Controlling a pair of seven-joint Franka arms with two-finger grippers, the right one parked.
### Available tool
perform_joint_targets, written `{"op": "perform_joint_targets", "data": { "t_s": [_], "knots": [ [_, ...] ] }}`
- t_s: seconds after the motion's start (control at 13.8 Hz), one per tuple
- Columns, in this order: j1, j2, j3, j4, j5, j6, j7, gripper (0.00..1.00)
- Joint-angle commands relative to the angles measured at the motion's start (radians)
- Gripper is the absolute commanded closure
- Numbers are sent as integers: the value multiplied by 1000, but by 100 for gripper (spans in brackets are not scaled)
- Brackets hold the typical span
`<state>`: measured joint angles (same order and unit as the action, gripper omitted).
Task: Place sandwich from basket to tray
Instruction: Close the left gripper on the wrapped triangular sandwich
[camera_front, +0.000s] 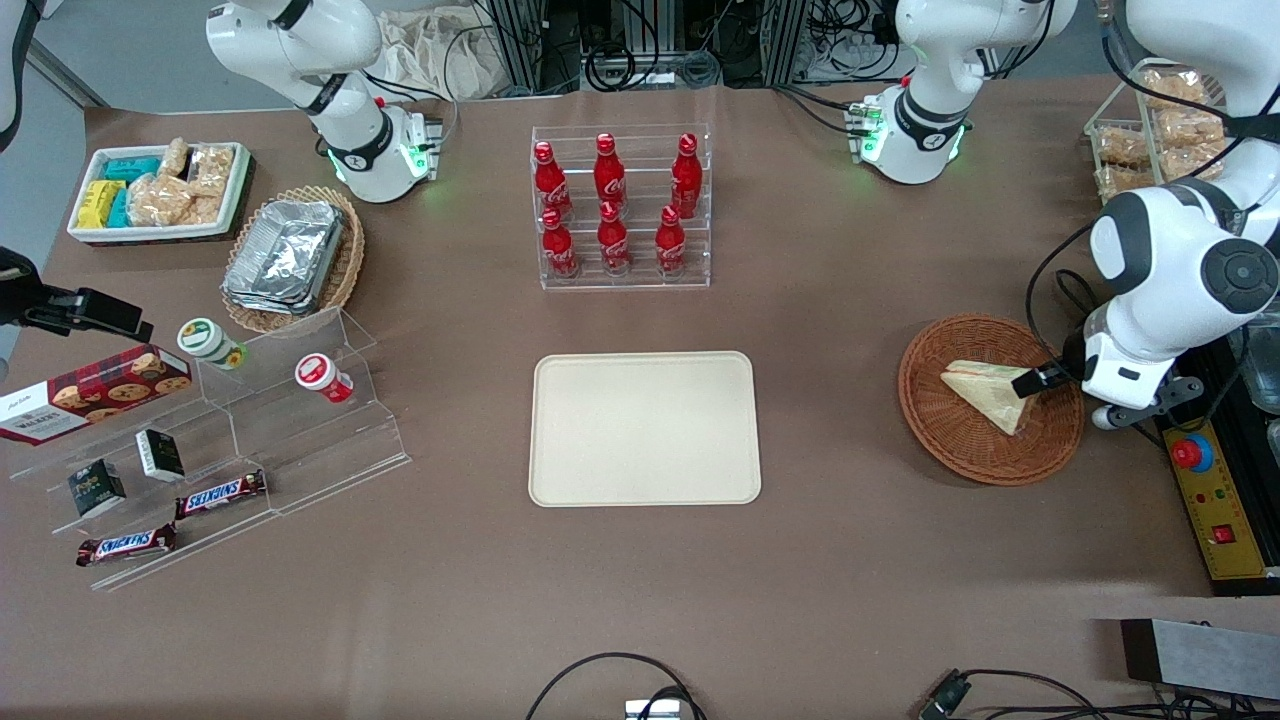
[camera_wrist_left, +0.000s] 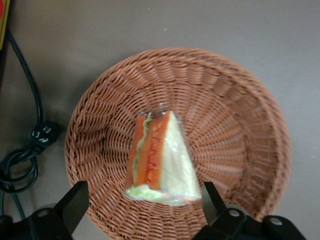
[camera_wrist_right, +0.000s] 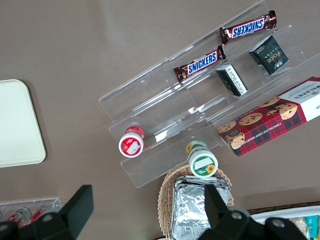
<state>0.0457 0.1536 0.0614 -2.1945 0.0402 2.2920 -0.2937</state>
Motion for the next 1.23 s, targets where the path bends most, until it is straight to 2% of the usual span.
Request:
{"op": "perform_joint_targets", "data": {
  "t_s": [0.0,0.14,0.51,0.65,0.72,0.8,0.87,0.94,1.16],
  "knots": [
    [-4,24,-6,-7,-8,20,-41,0],
    [-4,53,-6,-2,-8,20,-105,0],
    [22,115,-6,2,-14,29,-120,0],
    [16,142,-9,4,-77,63,-169,0],
    [11,159,-11,21,-83,67,-198,1],
    [8,184,-17,41,-86,66,-229,26],
    [5,188,-21,45,-88,58,-264,68],
    [2,185,-22,47,-91,55,-289,100],
    [-1,184,-22,67,-92,50,-314,100]
  ]
}}
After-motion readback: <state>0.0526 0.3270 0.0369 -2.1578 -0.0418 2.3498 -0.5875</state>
